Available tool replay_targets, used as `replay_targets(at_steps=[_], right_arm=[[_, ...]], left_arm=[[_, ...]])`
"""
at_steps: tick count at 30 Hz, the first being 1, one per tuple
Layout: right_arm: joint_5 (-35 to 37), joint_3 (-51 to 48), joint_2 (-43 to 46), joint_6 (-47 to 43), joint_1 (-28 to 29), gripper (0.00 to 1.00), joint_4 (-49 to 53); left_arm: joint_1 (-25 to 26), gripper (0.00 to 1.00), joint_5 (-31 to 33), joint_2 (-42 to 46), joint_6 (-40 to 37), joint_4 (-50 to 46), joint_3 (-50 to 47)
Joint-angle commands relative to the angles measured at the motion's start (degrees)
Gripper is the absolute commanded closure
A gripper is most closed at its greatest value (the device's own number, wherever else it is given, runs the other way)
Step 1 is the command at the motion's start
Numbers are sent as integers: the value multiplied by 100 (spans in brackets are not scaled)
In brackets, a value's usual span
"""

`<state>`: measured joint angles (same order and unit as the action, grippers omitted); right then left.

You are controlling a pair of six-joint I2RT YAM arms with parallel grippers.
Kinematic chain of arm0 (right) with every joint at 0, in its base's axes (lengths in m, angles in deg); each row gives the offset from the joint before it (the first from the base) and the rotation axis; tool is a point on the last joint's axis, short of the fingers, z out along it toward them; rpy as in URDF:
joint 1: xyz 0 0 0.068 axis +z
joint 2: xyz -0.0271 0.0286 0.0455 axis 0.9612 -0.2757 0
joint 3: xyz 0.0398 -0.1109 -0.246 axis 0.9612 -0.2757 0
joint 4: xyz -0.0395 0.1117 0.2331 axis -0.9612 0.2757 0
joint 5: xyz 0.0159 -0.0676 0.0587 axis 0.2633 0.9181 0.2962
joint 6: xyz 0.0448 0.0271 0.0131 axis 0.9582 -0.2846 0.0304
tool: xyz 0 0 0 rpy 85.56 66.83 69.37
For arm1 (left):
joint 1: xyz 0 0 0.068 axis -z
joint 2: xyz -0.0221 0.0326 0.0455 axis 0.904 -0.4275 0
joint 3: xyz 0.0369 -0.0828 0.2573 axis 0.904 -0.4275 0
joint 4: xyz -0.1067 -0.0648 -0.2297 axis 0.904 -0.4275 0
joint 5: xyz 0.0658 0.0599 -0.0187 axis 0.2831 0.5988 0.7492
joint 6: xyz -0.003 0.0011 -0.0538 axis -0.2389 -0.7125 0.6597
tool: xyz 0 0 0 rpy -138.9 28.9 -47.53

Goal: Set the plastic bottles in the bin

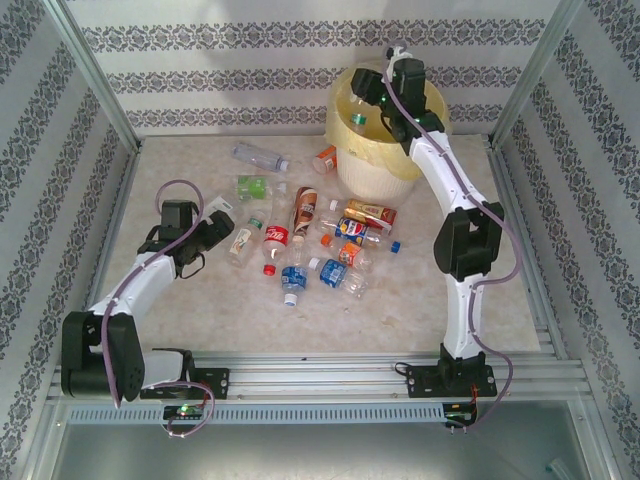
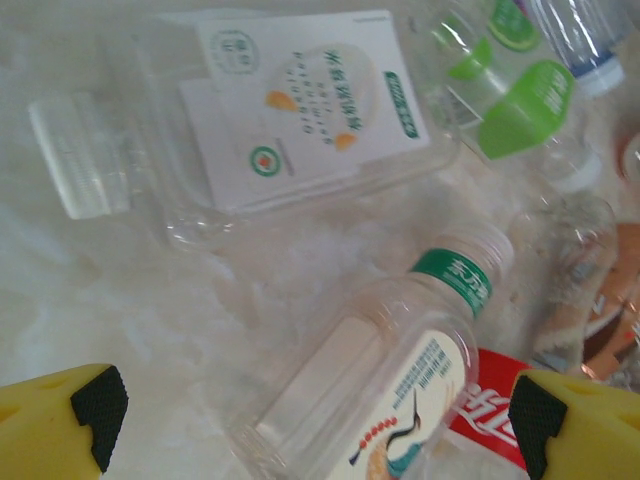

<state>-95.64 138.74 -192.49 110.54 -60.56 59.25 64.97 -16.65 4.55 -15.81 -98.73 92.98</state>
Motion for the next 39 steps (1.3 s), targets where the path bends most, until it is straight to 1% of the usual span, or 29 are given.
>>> replay_targets(at_steps=[1, 5, 9, 13, 17, 20, 22, 24, 26, 28, 32, 37, 39], right_arm=[[-242, 225, -135, 230, 133, 49, -108], [-417, 221, -215, 506, 138, 43, -155], [-578, 208, -161, 598, 125, 36, -157], [-648, 48, 59, 755, 69, 30, -265], [-852, -206, 323, 946, -23, 28, -536], [-1080, -270, 510, 874, -61, 24, -569], [-1108, -358, 665, 765, -75, 22, -534], [-1115, -494, 907, 633, -73, 16, -512], [-1138, -673, 1168, 473, -70, 11, -467], [-1206, -933, 1514, 311, -88, 3, -419], [-1289, -1659, 2260, 138, -98, 2, -376], [-1181, -2965, 3394, 147, -98, 2, -337], [-1327, -3425, 3823, -8, -106, 2, -331]], left_arm=[[-19, 0, -227, 178, -584, -138, 6], [-19, 0, -79, 154, -810, -326, 11], [14, 0, -381, 141, -897, -196, -2], [66, 0, -535, 130, -1012, -181, 29], [104, 0, -404, 110, -1072, -301, 43], [122, 0, -363, 146, -1088, -245, -19], [144, 0, -447, 117, -1170, -286, -2], [212, 0, -454, 79, -1283, -390, 69], [314, 0, -275, 39, -1381, -566, 162], [415, 0, -129, -25, -1463, -743, 268], [645, 0, 24, -150, -1647, -924, 372], [1046, 0, 480, -454, -2159, -1273, 619], [1090, 2, 566, -672, -2357, -1362, 707]])
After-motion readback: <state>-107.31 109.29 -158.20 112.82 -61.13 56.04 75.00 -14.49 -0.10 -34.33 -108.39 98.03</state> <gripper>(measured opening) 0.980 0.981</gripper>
